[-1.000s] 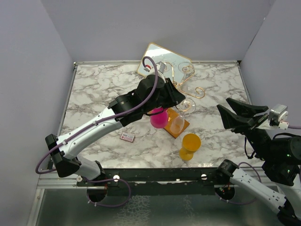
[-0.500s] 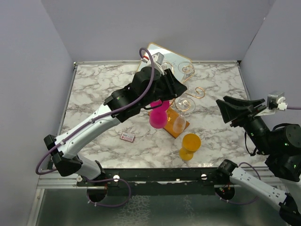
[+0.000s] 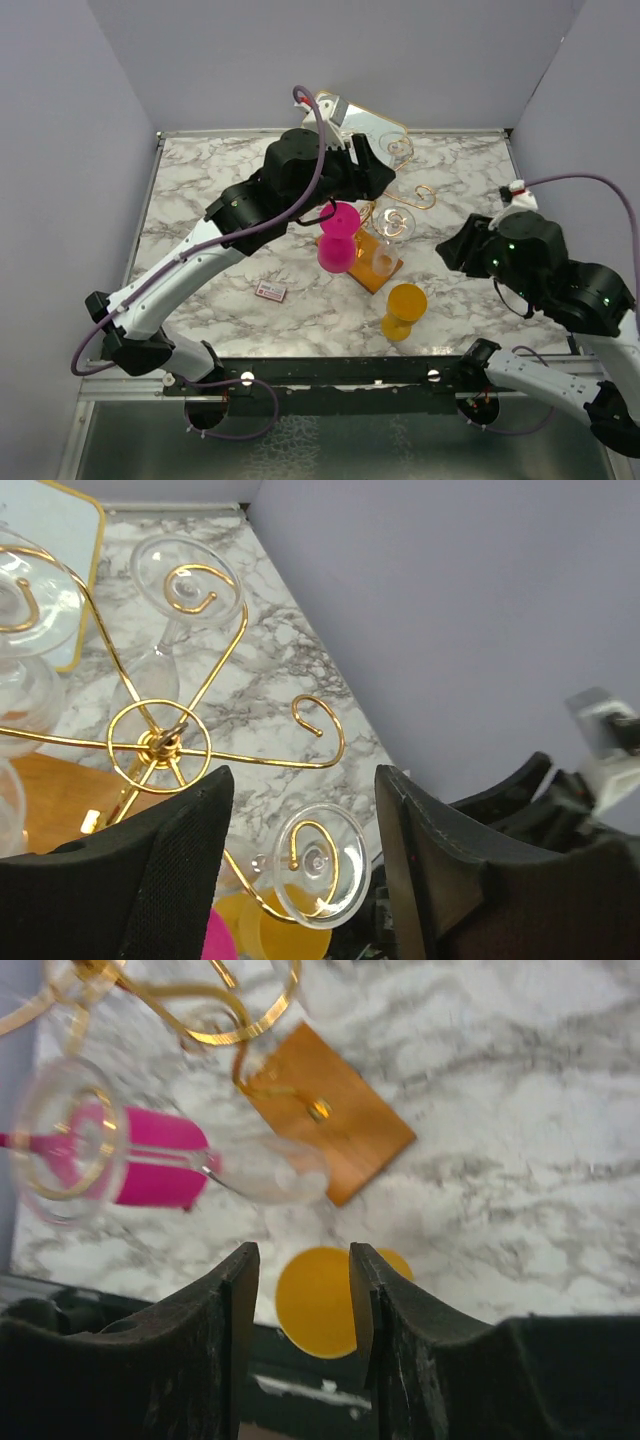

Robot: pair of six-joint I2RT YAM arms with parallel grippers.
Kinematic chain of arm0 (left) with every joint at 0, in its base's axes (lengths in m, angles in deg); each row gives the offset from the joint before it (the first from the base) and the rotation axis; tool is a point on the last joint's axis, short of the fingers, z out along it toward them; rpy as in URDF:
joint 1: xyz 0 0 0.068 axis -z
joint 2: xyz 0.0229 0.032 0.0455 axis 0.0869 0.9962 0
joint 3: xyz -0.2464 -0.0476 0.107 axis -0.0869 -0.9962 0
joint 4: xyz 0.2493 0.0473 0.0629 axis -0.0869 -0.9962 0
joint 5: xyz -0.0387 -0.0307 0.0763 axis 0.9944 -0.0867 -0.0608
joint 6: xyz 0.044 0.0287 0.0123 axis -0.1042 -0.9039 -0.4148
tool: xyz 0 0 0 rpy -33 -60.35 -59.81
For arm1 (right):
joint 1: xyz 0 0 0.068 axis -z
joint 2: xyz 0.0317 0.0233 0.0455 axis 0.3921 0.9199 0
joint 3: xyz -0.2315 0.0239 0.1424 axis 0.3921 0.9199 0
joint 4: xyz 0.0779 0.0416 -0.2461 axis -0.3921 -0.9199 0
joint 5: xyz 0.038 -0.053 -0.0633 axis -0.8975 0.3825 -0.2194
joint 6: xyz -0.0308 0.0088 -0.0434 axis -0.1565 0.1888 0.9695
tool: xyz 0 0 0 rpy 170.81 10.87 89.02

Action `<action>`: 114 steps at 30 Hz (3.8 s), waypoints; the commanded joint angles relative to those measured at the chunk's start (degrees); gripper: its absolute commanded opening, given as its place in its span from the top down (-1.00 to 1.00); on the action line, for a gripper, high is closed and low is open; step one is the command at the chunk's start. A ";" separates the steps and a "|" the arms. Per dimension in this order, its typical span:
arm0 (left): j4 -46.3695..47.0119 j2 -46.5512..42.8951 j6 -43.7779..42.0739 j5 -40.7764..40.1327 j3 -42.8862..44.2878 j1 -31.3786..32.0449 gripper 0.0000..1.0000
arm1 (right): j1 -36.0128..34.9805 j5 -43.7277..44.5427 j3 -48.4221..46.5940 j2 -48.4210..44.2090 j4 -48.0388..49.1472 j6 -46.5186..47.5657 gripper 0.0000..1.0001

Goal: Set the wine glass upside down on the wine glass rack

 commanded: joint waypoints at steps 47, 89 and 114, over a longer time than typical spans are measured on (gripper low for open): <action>-0.36 -13.86 -10.43 -15.13 -1.07 -0.52 -0.30 | -0.31 -14.37 19.97 9.06 5.34 -7.09 0.16; 3.71 -12.23 -2.88 -2.26 -1.08 -0.51 -0.47 | -0.31 28.97 1.18 9.25 -15.67 -9.81 0.98; 31.88 2.84 25.11 16.05 -1.79 -1.32 -0.63 | -0.31 27.38 5.81 -6.34 53.30 31.38 0.98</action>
